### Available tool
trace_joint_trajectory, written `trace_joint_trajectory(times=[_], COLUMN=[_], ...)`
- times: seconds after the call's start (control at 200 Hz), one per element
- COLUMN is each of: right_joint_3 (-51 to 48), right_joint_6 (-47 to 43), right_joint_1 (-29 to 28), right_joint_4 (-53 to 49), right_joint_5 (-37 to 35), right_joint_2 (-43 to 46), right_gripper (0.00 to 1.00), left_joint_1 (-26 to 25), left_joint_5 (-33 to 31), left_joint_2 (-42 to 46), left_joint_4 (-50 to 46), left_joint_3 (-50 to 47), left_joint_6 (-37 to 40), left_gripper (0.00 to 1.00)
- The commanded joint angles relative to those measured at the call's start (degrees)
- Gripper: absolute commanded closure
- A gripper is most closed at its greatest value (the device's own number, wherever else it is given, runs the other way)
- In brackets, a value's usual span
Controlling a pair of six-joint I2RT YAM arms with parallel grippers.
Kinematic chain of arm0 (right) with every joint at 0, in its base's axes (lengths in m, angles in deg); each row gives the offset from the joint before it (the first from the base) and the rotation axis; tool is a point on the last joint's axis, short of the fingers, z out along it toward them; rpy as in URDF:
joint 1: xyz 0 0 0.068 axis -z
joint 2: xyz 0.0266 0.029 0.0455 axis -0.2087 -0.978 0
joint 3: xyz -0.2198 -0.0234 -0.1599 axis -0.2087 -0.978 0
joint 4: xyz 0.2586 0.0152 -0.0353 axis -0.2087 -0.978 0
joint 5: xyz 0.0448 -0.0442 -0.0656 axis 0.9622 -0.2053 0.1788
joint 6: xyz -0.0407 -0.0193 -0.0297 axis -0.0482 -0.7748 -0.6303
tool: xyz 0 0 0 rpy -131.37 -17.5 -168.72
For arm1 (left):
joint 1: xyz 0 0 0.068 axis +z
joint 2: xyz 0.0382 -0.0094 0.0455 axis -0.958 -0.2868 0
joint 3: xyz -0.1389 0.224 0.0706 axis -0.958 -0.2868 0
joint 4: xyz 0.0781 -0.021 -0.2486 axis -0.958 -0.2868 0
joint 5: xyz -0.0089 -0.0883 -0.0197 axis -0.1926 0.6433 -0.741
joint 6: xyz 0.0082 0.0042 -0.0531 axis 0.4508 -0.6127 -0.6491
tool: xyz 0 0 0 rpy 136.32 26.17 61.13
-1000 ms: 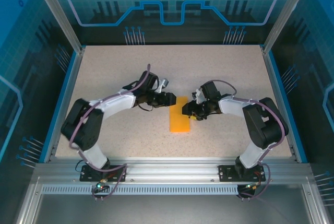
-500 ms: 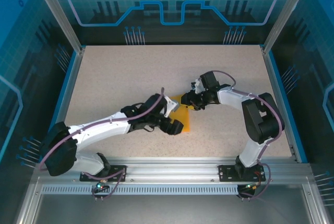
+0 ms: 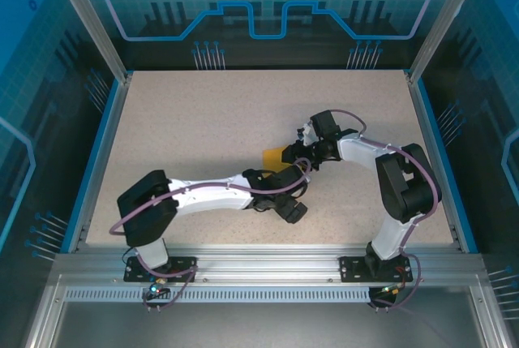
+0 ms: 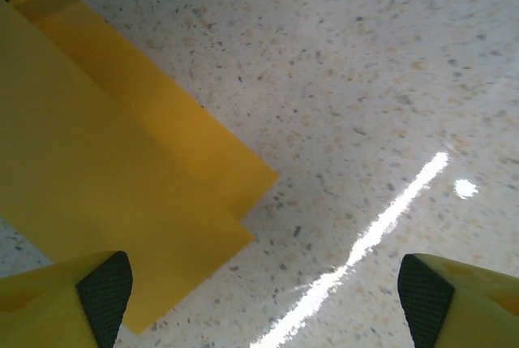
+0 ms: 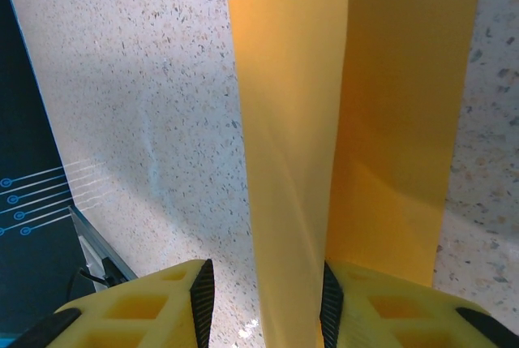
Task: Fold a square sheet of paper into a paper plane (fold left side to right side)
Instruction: Fold the triangle a second time at the center of the table.
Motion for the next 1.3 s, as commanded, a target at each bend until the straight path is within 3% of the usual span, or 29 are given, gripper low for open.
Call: trace_joint_trajectory(times=[0.0,0.14,0.235,0.31,0.42,0.505,0.875,1.14,1.295], right_joint_3=[1.75,2.29,2.47,2.51,2.63,2.86,3.71,3.19,-0.67], right_joint_6=[-0.08,-0.28,-0.46,-0.67,-1.28,-1.94,-4.88,-6.34,-7.22], right_joint_1=[0.12,-0.2,-0.34,-0.41,-0.4,-0.41,-0.31,0.39,1.35], right_joint_4=[-1.75,-1.97,-2.25,-2.53,-3.18,-3.91,-5.53,-4.47,-3.54], right_joint_5=[0.23,0.32,0.19,-0.04,-0.67,-1.16,-3.14,-6.11,-10.43], right_joint_2=[-0.72,-1.26,-1.3,-1.37,-1.38,-1.38,-0.46,4.98,11.96], right_gripper=[0.6,0.6,0.6,0.6,0.6,0.6,0.59,0.58,0.49], left_joint_1=[-0.75,-1.05,-1.04,-1.04,-1.04,-0.98,0.49,4.17,7.98], left_joint_5=[-7.0,-9.29,-10.16,-10.04,-8.91,-8.36,-3.32,3.81,11.99], left_joint_2=[-3.15,-6.18,-6.5,-6.27,-4.92,-3.11,-0.5,3.14,5.59], left_joint_4=[-5.8,-7.46,-7.7,-7.35,-6.42,-5.6,-5.16,-2.04,1.31], left_joint_3=[3.92,6.3,6.72,6.58,5.78,4.82,3.33,-0.14,-3.1], left_joint_6=[0.41,-0.33,-0.13,0.05,-0.03,0.07,-0.2,-1.26,-1.96], left_gripper=[0.11,0.11,0.16,0.25,0.51,0.62,0.89,0.96,0.96])
